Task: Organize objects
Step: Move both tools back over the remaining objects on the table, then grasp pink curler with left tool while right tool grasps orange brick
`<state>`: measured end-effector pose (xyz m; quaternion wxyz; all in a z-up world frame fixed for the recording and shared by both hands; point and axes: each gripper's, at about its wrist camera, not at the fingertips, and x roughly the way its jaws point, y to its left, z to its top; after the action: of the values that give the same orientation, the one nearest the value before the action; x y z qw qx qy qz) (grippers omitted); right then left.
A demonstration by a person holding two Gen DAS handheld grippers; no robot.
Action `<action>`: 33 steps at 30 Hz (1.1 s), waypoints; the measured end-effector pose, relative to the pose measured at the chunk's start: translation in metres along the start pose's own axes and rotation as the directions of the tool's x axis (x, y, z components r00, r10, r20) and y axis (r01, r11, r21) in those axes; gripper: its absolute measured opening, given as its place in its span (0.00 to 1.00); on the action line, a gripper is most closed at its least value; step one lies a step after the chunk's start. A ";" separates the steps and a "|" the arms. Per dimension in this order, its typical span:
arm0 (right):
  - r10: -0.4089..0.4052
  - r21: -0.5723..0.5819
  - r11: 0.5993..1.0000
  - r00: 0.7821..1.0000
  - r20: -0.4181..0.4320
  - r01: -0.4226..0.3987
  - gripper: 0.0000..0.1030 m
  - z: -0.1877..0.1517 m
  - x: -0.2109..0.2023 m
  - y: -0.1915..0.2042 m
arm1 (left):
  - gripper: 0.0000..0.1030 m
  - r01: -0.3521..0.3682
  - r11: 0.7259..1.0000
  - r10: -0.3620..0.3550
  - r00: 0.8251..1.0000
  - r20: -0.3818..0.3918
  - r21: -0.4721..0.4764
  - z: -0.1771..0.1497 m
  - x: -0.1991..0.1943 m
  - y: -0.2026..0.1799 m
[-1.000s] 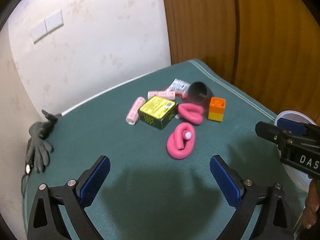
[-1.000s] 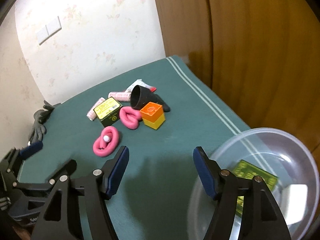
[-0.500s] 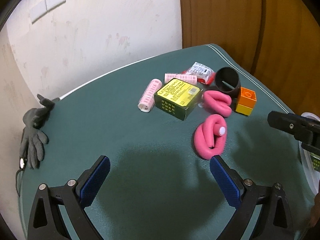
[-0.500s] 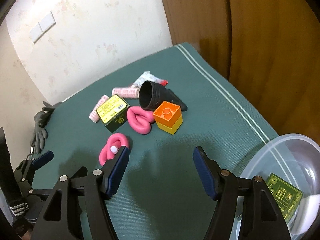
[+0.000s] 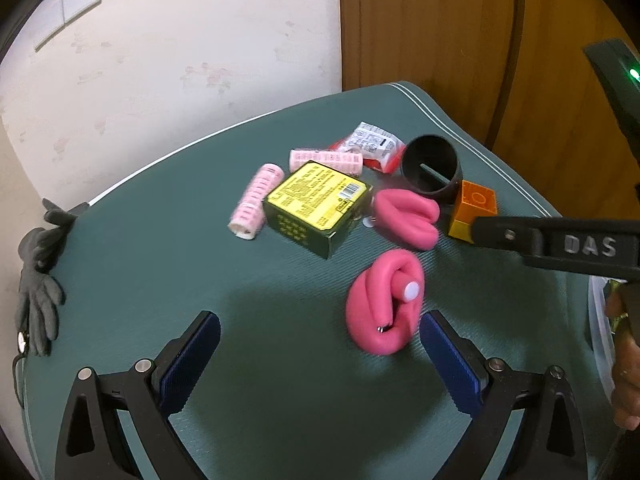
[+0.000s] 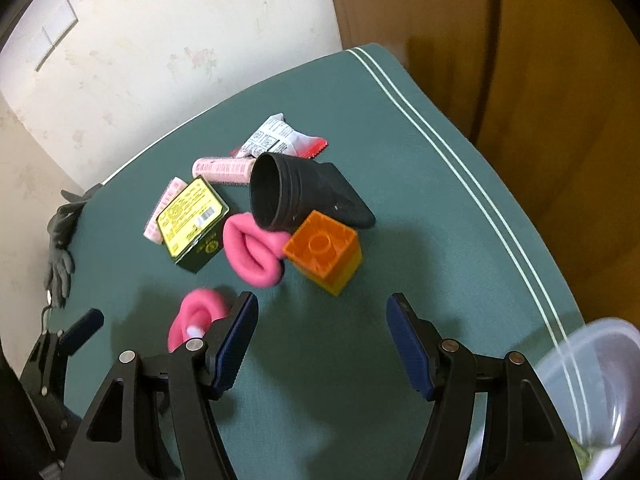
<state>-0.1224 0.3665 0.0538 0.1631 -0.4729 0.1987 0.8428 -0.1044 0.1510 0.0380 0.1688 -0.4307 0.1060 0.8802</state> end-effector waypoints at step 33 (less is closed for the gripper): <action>0.010 0.021 1.000 0.999 -0.040 -0.009 0.47 0.024 0.035 -0.005 | 0.63 0.069 0.997 -0.070 0.996 -0.049 -0.018 0.010 0.047 -0.015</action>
<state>-0.1551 0.3852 0.0336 0.1598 -0.4870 0.2129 0.8318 -0.1330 0.1777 0.0059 0.1932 -0.4571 0.0879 0.8637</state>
